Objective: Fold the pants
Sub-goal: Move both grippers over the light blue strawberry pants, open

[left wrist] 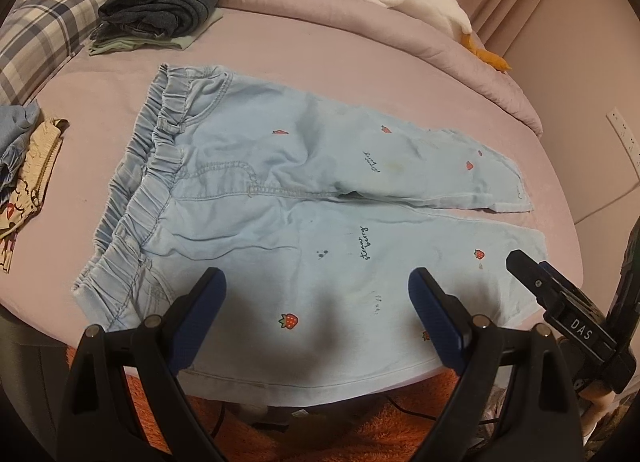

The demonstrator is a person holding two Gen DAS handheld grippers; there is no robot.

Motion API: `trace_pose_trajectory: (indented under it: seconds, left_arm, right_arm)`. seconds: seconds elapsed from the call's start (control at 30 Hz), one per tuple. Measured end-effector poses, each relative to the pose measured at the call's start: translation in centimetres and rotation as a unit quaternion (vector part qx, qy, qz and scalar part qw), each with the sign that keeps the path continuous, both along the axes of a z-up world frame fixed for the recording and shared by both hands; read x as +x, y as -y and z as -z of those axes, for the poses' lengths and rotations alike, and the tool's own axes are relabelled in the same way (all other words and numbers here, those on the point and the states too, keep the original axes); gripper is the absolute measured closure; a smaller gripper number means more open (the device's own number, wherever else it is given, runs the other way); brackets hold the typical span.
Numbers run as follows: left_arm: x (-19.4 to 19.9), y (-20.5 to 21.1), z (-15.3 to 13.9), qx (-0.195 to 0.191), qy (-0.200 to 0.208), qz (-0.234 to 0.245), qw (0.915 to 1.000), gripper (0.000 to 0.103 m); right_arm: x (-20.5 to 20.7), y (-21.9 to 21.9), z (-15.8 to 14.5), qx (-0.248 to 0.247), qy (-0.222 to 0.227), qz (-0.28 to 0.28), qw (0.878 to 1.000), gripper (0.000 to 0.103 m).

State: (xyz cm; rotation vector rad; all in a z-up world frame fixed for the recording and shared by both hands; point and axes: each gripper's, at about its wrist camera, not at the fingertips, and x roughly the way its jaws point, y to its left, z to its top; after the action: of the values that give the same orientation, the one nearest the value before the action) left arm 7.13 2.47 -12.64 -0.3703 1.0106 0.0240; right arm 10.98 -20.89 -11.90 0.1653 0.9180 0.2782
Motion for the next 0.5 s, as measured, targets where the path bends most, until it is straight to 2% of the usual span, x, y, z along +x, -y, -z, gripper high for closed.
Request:
trace_pose_trajectory:
  seconds: [0.5]
  left_arm:
    - [0.4, 1.9, 0.3, 0.026, -0.001, 0.021, 0.9994, 0.012]
  right_arm:
    - [-0.4, 1.4, 0.5, 0.011, -0.011, 0.022, 1.000, 0.001]
